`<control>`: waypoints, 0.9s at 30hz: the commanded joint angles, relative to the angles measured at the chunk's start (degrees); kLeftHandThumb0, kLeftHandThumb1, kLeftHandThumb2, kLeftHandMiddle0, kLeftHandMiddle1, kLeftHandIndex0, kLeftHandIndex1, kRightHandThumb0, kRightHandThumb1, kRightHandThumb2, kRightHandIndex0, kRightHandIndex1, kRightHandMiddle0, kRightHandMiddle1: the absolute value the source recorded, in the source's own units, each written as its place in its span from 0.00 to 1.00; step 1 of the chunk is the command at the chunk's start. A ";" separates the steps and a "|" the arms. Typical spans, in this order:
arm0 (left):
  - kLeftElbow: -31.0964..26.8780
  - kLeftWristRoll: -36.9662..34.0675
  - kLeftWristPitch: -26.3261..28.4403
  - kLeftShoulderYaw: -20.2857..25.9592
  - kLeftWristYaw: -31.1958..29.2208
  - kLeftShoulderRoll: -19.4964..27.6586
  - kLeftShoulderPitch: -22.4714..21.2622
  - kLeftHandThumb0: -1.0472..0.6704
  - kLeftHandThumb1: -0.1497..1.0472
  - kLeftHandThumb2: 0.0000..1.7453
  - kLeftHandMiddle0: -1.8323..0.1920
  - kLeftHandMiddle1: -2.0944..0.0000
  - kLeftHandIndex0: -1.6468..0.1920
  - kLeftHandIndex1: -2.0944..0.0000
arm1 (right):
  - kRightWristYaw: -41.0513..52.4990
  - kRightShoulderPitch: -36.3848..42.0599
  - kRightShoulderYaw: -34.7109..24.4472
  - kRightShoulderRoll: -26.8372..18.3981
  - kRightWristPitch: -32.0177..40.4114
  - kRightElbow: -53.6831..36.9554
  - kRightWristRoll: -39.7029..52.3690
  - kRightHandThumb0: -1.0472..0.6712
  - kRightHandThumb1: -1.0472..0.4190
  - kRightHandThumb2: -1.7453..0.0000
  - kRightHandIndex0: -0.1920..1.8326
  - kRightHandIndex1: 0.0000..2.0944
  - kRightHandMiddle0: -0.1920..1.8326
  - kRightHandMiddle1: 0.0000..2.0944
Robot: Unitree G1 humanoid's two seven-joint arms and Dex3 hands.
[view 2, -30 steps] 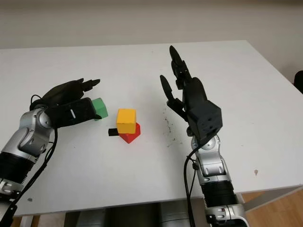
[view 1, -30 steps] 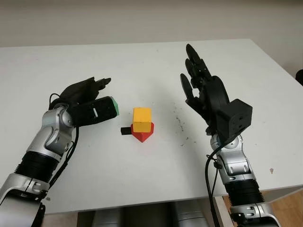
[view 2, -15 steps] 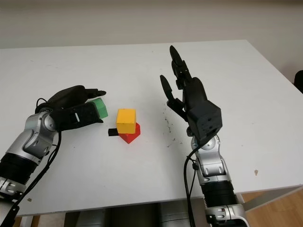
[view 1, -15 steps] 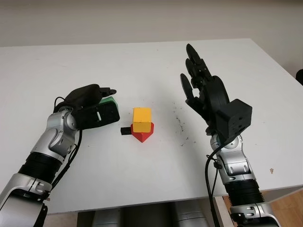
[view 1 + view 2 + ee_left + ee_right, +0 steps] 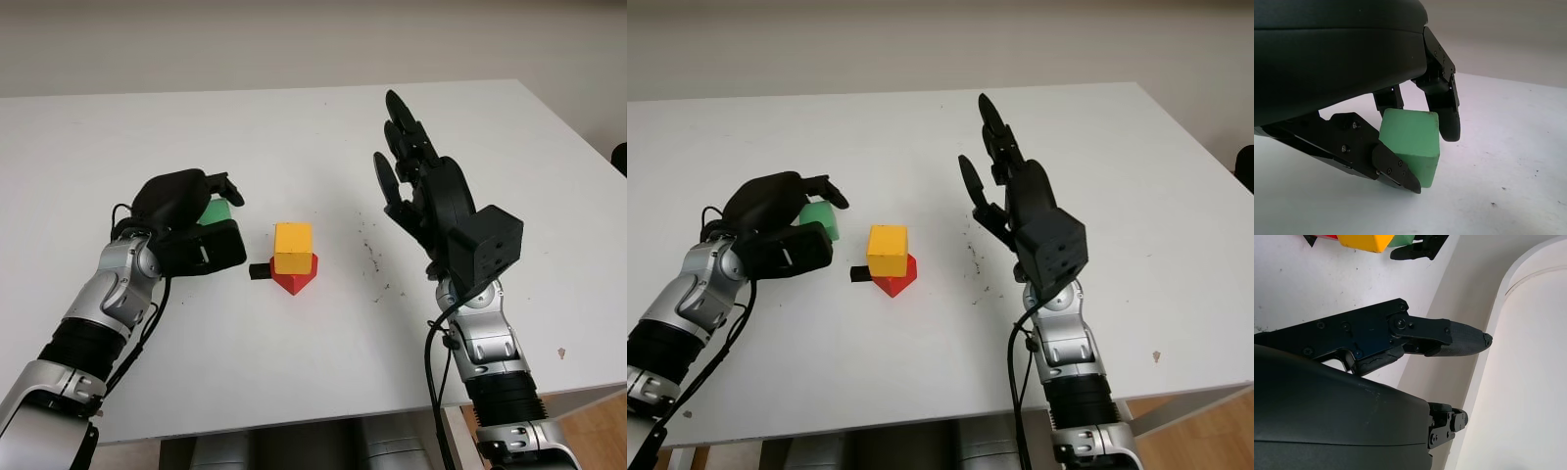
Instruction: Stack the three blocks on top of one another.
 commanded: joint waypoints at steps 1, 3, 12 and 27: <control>-0.37 0.62 0.66 -0.20 0.43 0.26 0.68 0.59 0.88 0.03 0.70 0.45 0.65 0.46 | -0.10 -0.44 -0.04 -0.01 -0.07 -0.48 -0.05 0.19 0.00 0.71 0.14 0.03 0.16 0.03; -0.62 1.05 1.53 -0.25 0.33 0.32 0.64 0.59 0.88 0.03 0.69 0.48 0.65 0.47 | 0.02 -0.52 -0.06 0.06 -0.19 -0.32 0.12 0.18 0.00 0.71 0.15 0.03 0.16 0.03; -7.85 -2.04 8.66 2.81 -9.11 1.20 -1.48 0.57 0.88 0.03 0.67 0.53 0.63 0.51 | 0.32 -0.53 -0.08 0.08 -1.08 -0.20 0.57 0.20 0.00 0.72 0.16 0.03 0.17 0.04; -22.39 -20.05 16.77 8.69 -39.13 8.34 -13.89 0.54 0.87 0.03 0.61 0.40 0.65 0.37 | -0.37 -0.30 0.50 0.19 -1.03 0.16 -0.57 0.20 0.00 0.72 0.17 0.03 0.17 0.04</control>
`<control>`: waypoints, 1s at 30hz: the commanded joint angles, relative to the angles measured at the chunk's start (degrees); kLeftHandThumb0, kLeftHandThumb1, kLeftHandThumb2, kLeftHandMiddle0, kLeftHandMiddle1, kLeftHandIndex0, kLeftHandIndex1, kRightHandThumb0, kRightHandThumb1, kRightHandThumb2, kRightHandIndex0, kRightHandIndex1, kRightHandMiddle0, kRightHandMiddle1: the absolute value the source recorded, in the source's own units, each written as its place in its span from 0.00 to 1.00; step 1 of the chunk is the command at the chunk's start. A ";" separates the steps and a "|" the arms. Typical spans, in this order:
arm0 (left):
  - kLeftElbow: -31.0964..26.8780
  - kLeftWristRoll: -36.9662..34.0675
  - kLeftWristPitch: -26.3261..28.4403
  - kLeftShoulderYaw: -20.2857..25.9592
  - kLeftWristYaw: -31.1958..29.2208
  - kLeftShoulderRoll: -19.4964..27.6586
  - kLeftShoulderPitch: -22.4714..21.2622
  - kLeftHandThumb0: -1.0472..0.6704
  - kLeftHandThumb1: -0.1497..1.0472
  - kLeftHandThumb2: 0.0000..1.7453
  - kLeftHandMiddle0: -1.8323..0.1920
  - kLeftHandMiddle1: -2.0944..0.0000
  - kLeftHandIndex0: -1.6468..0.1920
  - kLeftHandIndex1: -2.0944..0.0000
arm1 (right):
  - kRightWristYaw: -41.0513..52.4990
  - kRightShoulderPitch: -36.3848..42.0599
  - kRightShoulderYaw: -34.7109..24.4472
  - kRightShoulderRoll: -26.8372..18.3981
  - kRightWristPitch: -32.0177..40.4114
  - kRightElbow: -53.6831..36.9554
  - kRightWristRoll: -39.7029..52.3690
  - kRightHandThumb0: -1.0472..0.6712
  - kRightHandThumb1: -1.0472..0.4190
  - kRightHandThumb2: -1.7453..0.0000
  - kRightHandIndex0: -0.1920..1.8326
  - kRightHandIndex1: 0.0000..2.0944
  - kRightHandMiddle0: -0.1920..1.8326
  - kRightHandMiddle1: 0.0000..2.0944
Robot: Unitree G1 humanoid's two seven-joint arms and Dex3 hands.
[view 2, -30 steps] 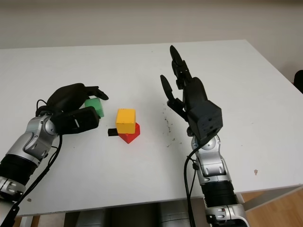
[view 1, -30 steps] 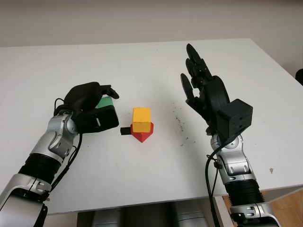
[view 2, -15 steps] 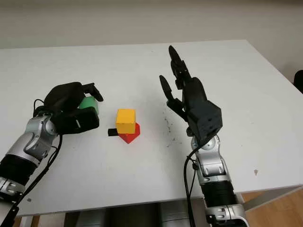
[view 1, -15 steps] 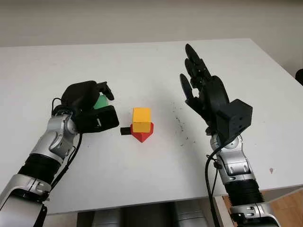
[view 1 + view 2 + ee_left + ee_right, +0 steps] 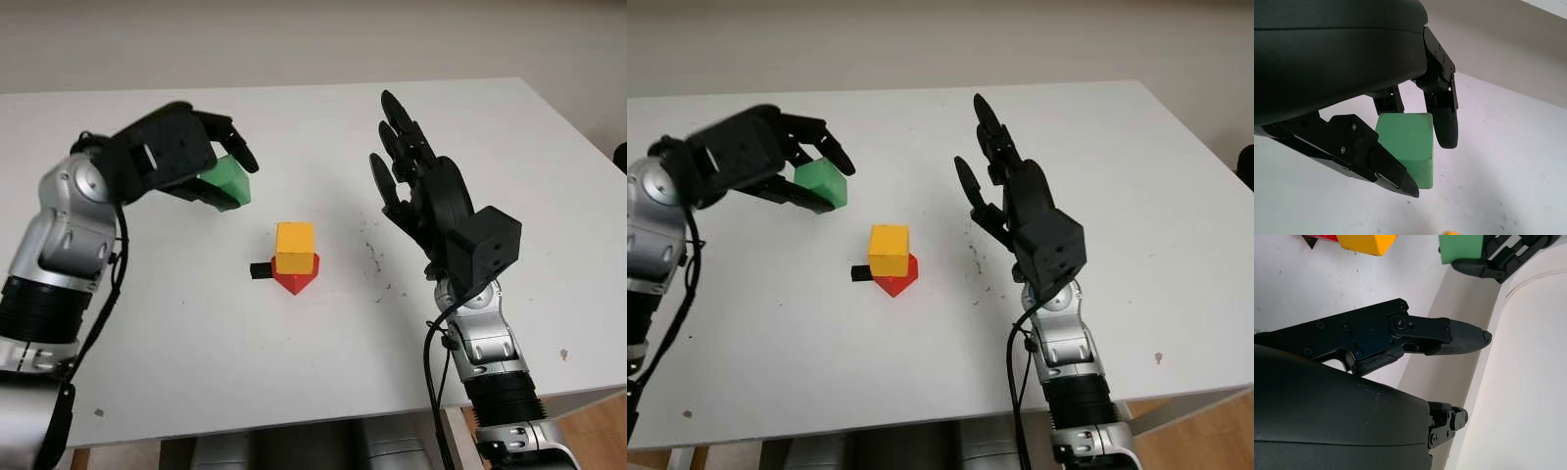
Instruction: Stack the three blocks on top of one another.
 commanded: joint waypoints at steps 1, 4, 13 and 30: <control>-1.09 -0.45 -0.61 -0.65 -1.96 1.75 -2.93 0.53 0.87 0.03 0.60 0.39 0.65 0.37 | -0.33 -0.29 0.09 0.13 -0.50 0.13 -0.33 0.19 0.00 0.72 0.17 0.03 0.17 0.04; -1.26 -1.46 -1.53 -1.04 -4.46 2.42 -4.66 0.52 0.87 0.03 0.59 0.39 0.64 0.35 | -0.30 -0.22 0.23 0.01 -0.57 0.12 -0.56 0.19 0.00 0.72 0.17 0.03 0.17 0.04; -4.54 -3.41 -0.11 -3.15 -9.72 1.80 -8.41 0.53 0.88 0.03 0.61 0.31 0.67 0.29 | -0.29 -0.17 0.34 0.03 -0.46 0.13 -0.25 0.20 0.00 0.72 0.17 0.03 0.17 0.05; -9.86 -7.05 11.58 -7.67 -14.85 -2.75 -12.70 0.49 0.87 0.03 0.61 0.26 0.67 0.29 | -1.74 -0.88 -0.76 1.29 -0.51 0.49 1.76 0.17 0.00 0.65 0.13 0.01 0.13 0.03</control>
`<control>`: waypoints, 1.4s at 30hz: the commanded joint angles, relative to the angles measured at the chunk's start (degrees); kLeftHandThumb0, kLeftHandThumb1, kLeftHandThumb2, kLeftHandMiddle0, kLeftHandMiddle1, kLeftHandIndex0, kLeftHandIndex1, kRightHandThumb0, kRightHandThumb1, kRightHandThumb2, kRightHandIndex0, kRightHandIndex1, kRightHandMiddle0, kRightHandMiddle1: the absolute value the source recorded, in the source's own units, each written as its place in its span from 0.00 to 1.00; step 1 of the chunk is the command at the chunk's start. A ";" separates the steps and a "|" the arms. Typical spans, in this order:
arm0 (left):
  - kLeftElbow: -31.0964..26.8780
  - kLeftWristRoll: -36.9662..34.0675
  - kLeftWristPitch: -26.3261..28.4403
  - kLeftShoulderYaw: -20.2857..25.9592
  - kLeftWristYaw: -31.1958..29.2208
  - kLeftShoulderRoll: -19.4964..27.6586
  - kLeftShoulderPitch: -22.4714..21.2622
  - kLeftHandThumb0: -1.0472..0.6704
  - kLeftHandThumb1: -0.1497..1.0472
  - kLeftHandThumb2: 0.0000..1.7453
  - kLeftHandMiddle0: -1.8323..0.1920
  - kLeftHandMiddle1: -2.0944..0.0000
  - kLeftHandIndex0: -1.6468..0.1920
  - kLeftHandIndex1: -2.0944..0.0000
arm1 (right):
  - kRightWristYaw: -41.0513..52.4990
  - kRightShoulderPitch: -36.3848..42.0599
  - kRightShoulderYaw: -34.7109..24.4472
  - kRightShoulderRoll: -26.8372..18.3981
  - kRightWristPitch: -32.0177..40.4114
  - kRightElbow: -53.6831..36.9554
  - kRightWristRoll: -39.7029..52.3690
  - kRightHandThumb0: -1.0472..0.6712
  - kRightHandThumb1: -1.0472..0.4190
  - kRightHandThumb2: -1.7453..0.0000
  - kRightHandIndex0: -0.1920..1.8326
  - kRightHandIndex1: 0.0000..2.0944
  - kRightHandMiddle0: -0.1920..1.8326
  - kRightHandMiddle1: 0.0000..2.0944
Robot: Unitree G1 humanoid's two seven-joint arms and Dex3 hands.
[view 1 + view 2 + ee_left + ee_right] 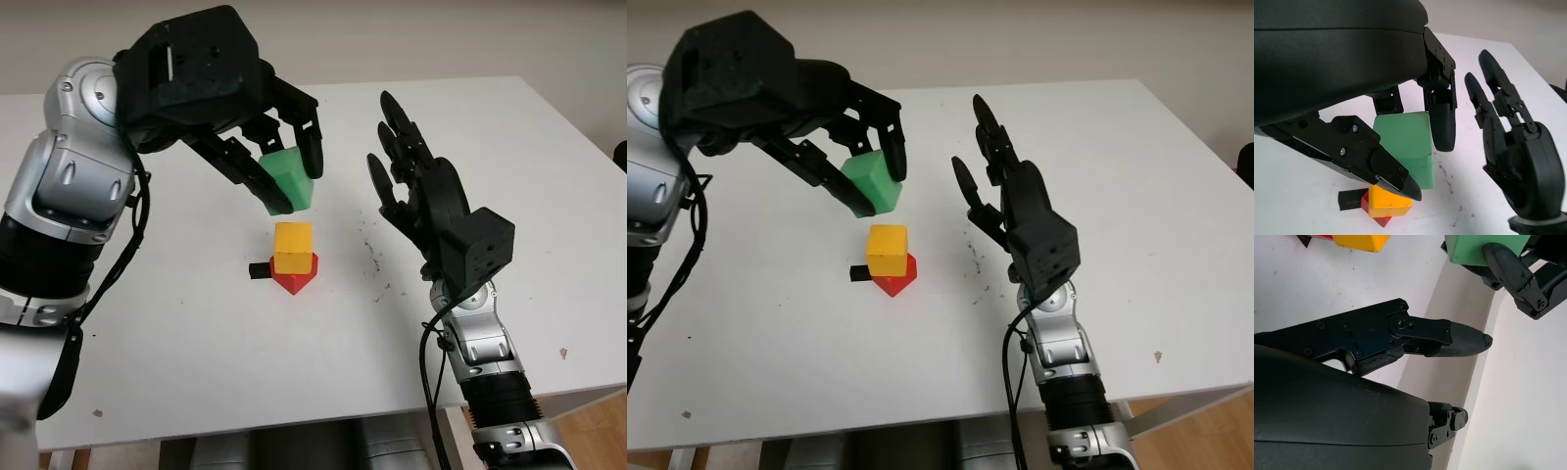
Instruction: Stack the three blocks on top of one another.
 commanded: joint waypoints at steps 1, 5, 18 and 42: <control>-1.12 -0.34 0.29 -0.28 0.23 -0.04 -1.08 0.49 0.87 0.03 0.61 0.26 0.67 0.29 | 0.30 -1.02 -0.85 0.12 -0.75 0.33 0.90 0.17 0.00 0.64 0.12 0.01 0.12 0.02; -1.73 1.16 -1.20 -1.90 1.14 0.16 -0.51 0.47 0.88 0.03 0.61 0.30 0.67 0.28 | 0.41 -1.40 -1.38 -0.24 -1.04 0.49 1.35 0.17 0.00 0.64 0.11 0.01 0.11 0.02; -2.05 3.34 -4.59 -3.07 3.85 -0.25 1.21 0.51 0.87 0.03 0.62 0.30 0.68 0.25 | 0.55 -2.69 -3.36 -0.51 -0.47 0.48 2.87 0.18 0.00 0.65 0.11 0.01 0.11 0.01; -6.20 6.14 1.60 -5.95 2.02 0.18 1.96 0.53 0.85 0.03 0.61 0.30 0.67 0.29 | 0.73 -2.28 -3.24 -0.34 0.28 -1.37 2.25 0.19 0.00 0.66 0.12 0.02 0.12 0.02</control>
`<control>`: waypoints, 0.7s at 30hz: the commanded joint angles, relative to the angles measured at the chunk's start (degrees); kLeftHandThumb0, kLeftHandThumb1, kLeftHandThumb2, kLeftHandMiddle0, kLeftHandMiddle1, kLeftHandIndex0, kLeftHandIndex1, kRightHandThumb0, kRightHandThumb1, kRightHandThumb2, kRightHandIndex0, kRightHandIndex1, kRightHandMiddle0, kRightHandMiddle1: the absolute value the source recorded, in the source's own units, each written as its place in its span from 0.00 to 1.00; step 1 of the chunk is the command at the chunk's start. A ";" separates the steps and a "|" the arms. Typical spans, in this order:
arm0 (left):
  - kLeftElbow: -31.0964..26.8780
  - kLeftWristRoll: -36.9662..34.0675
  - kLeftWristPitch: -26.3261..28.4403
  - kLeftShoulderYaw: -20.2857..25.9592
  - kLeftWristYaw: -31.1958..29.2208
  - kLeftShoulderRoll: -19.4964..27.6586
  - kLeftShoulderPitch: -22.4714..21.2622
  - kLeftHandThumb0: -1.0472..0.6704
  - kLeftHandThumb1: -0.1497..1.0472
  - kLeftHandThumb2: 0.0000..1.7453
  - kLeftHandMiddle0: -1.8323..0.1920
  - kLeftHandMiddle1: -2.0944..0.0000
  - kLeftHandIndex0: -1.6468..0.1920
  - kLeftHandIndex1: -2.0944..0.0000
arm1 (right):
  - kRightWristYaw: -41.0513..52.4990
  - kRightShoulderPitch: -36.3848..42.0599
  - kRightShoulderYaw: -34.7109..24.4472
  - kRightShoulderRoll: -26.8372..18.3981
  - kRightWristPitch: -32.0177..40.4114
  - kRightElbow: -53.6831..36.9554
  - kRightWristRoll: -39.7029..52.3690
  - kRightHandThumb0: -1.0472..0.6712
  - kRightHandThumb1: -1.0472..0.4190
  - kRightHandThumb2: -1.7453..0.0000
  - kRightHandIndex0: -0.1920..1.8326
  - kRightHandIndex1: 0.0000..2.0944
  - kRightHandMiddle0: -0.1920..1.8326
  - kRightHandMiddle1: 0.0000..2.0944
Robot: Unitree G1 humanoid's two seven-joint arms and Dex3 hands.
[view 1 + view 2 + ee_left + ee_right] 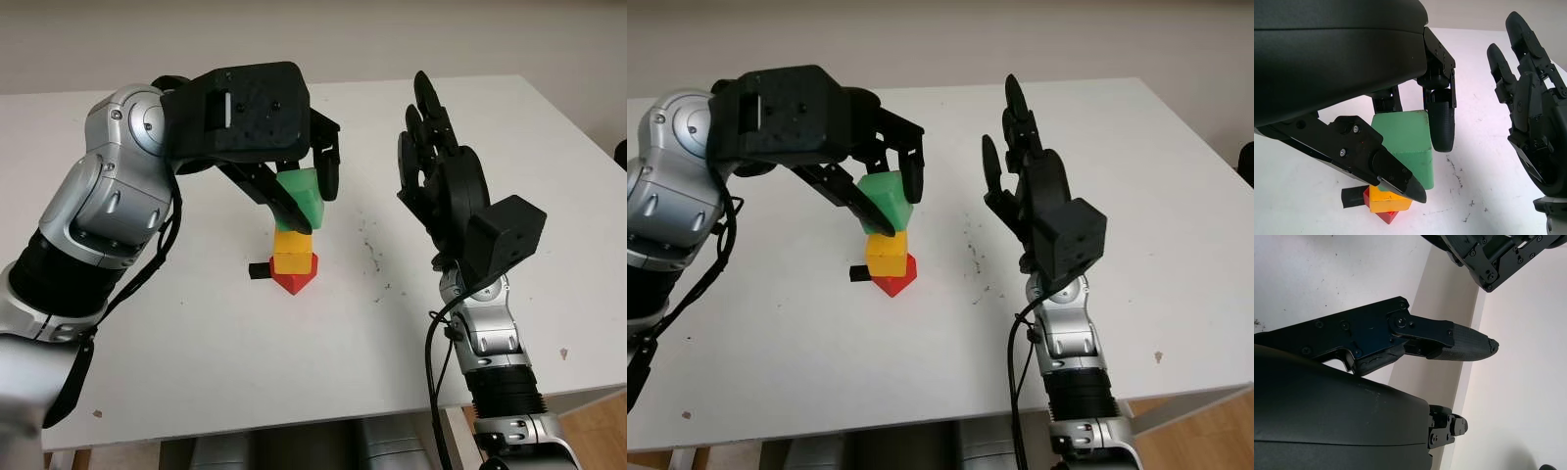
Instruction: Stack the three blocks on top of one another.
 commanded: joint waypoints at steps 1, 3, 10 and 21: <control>-0.90 0.38 -1.22 -0.27 0.33 0.67 0.98 0.52 0.84 0.03 0.61 0.31 0.66 0.29 | 0.16 -0.68 -0.09 -0.17 -0.10 -1.07 0.17 0.19 0.00 0.66 0.12 0.02 0.12 0.02; -1.01 0.34 -0.74 -0.13 0.34 0.44 1.40 0.53 0.85 0.03 0.62 0.31 0.66 0.29 | 0.13 -0.62 -0.09 -0.19 -0.30 -0.99 0.08 0.19 0.00 0.66 0.12 0.02 0.12 0.02; -2.27 3.21 -1.75 -0.96 2.21 0.38 3.45 0.55 0.87 0.03 0.63 0.32 0.67 0.30 | 0.11 -0.63 -0.06 -0.25 -0.31 -0.91 -0.11 0.19 0.00 0.66 0.12 0.02 0.12 0.02; -2.21 7.44 -8.52 -1.42 4.18 0.27 6.56 0.57 0.87 0.03 0.61 0.35 0.66 0.32 | 0.09 -0.37 -0.07 -0.14 -0.10 -1.49 -0.13 0.19 0.00 0.66 0.12 0.02 0.13 0.02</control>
